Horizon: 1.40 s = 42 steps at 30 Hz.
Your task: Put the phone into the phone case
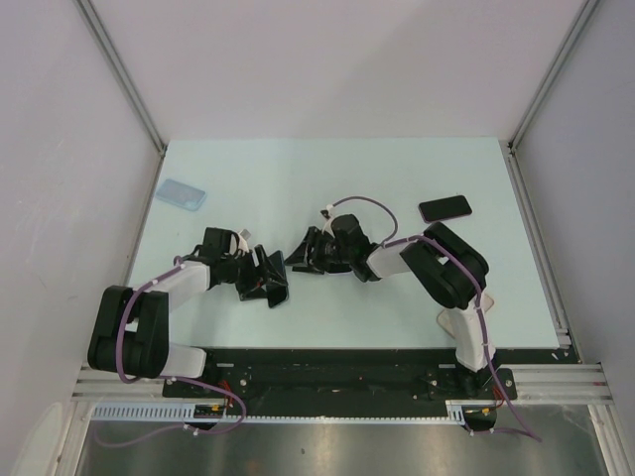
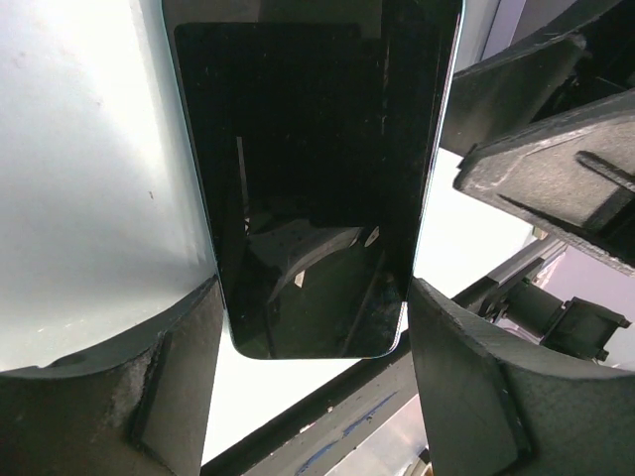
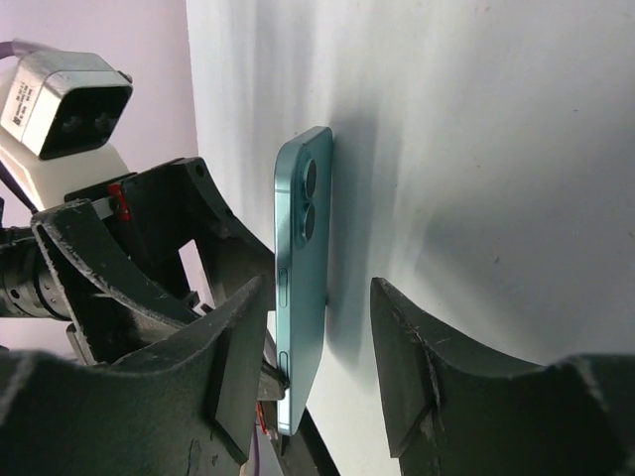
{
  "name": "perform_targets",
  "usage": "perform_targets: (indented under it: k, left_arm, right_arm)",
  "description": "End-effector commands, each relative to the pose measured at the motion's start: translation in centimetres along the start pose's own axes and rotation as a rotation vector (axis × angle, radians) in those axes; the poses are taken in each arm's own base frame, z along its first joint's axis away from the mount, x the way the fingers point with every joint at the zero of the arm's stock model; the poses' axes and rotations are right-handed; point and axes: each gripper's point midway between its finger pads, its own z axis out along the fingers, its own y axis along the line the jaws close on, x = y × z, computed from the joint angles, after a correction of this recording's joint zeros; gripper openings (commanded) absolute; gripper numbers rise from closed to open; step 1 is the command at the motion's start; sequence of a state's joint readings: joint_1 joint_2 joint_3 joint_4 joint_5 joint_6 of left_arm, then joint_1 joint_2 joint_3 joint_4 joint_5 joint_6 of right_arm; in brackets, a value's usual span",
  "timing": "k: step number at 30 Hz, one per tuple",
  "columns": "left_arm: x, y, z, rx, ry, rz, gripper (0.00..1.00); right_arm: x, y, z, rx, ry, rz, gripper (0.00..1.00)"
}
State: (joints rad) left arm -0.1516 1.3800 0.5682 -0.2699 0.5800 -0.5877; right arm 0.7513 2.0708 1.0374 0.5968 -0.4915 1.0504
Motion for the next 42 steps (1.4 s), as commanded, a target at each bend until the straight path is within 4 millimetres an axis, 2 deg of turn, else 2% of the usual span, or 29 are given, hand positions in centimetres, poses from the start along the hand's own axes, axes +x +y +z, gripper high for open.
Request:
perform_targets:
  k: [1,9,13,19,23,25,27,33,34,36,37,39,40,41,42]
  left_arm:
    - [1.9,1.3,0.4,-0.041,0.061,-0.034,0.58]
    - [1.8,1.4,0.5,-0.049,0.055,-0.033,0.59]
    - [1.7,1.4,0.5,-0.053,0.054,-0.034,0.61]
    - [1.4,1.3,0.5,-0.060,0.044,-0.032,0.66]
    - [0.5,0.6,0.0,-0.070,0.015,-0.021,0.80]
    - [-0.3,0.3,-0.5,-0.085,-0.008,-0.008,0.84]
    - [-0.4,0.5,-0.9,-0.118,-0.009,-0.006,0.89]
    - [-2.7,-0.4,-3.3,-0.195,-0.099,0.042,0.92]
    - [-4.3,-1.4,-4.3,-0.200,-0.151,0.064,0.92]
    - [-6.9,-1.1,-5.9,-0.278,-0.238,0.079,0.90]
    - [-9.3,-2.3,-7.1,-0.281,-0.300,0.091,0.90]
    - [-12.9,-1.9,-9.2,-0.335,-0.403,0.073,0.89]
    - [-15.5,-3.0,-10.1,-0.324,-0.449,0.081,0.88]
    - [-17.1,-3.1,-10.7,-0.333,-0.478,0.082,0.86]
    - [-19.0,-2.3,-11.7,-0.375,-0.518,0.071,0.86]
  right_arm:
    - [-0.2,1.7,1.1,-0.056,0.003,-0.018,0.50]
    - [0.8,1.3,1.6,-0.037,0.039,-0.041,0.45]
    - [1.6,1.4,1.7,-0.058,0.079,-0.034,0.33]
    - [1.8,1.2,1.7,-0.051,0.085,-0.049,0.16]
    - [1.8,0.8,1.7,-0.046,0.090,-0.051,0.03]
    - [2.0,0.5,1.8,-0.043,0.097,-0.050,0.00]
    - [2.1,0.3,1.9,-0.042,0.100,-0.048,0.00]
    - [2.2,-0.3,1.7,-0.031,0.114,-0.050,0.00]
    - [2.3,-0.3,1.6,-0.025,0.123,-0.048,0.00]
    - [2.1,-0.1,1.2,-0.020,0.121,-0.061,0.00]
    - [2.2,-0.4,1.1,-0.004,0.128,-0.075,0.00]
    - [2.0,-0.2,0.7,0.005,0.125,-0.096,0.00]
    - [2.2,-0.4,0.6,0.016,0.131,-0.107,0.00]
    - [2.2,-0.3,0.5,0.016,0.133,-0.112,0.00]
    - [2.3,-0.3,0.4,0.017,0.137,-0.116,0.00]
